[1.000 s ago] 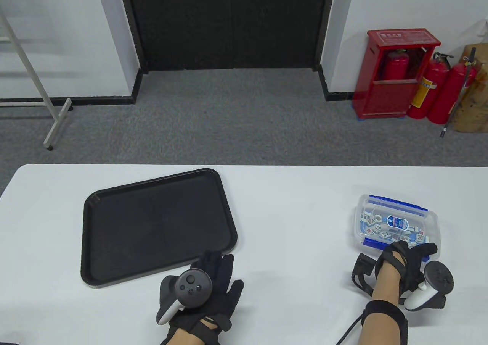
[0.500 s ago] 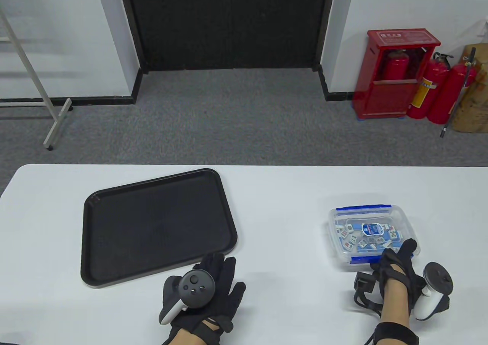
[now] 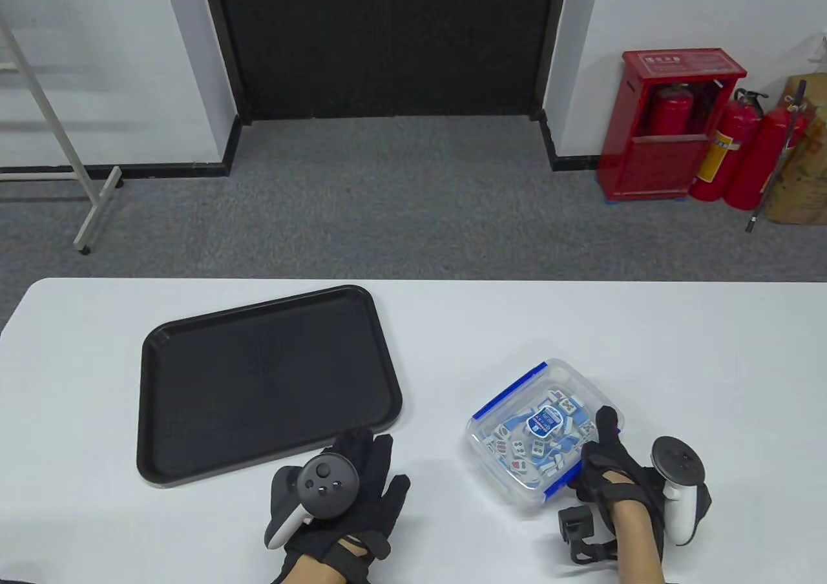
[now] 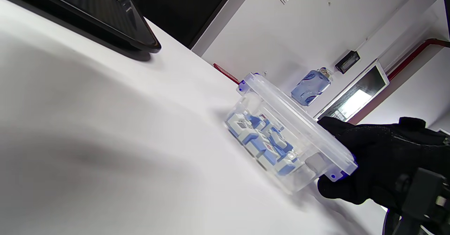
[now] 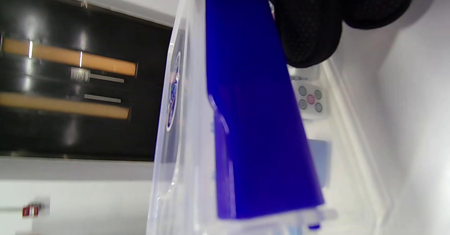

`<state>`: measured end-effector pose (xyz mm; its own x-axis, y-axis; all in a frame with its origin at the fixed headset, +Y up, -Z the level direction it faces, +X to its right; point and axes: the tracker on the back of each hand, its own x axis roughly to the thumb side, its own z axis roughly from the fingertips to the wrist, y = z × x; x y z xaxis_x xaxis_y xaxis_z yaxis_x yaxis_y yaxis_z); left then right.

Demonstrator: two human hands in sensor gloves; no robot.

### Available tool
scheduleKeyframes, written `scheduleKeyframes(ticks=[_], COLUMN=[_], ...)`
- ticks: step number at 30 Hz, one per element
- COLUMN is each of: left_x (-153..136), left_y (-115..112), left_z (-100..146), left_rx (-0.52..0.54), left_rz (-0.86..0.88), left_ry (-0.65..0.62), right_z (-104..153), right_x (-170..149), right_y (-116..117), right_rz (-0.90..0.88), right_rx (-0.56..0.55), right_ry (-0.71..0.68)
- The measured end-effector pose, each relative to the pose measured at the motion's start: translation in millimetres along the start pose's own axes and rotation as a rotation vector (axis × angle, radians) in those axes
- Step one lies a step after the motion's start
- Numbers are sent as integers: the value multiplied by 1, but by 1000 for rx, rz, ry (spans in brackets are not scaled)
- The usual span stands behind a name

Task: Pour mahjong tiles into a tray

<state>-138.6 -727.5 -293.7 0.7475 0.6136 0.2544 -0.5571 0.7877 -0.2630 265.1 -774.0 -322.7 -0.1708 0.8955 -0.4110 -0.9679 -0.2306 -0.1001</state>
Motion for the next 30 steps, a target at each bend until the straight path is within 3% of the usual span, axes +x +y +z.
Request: scheduleKeyframes(ticks=[9, 14, 21, 24, 28, 30], left_x=[-5, -12, -29, -35, -47, -49], left_y=[-2, -6, -20, -24, -34, -37], left_z=[-2, -6, -11, -13, -13, -13], left_rx=[-23, -60, -140, -108, -68, -99], left_rz=[3, 26, 206, 325, 620, 605], left_ry=[24, 52, 108, 112, 227, 255], right_z=[0, 1, 9, 9, 6, 7], right_x=[12, 20, 30, 29, 32, 31], right_y=[63, 92, 115, 115, 113, 111], right_rz=[67, 156, 343, 330, 389, 404], right_rx=[261, 346, 216, 212, 229, 240], right_ry=[-104, -204, -426, -436, -445, -438])
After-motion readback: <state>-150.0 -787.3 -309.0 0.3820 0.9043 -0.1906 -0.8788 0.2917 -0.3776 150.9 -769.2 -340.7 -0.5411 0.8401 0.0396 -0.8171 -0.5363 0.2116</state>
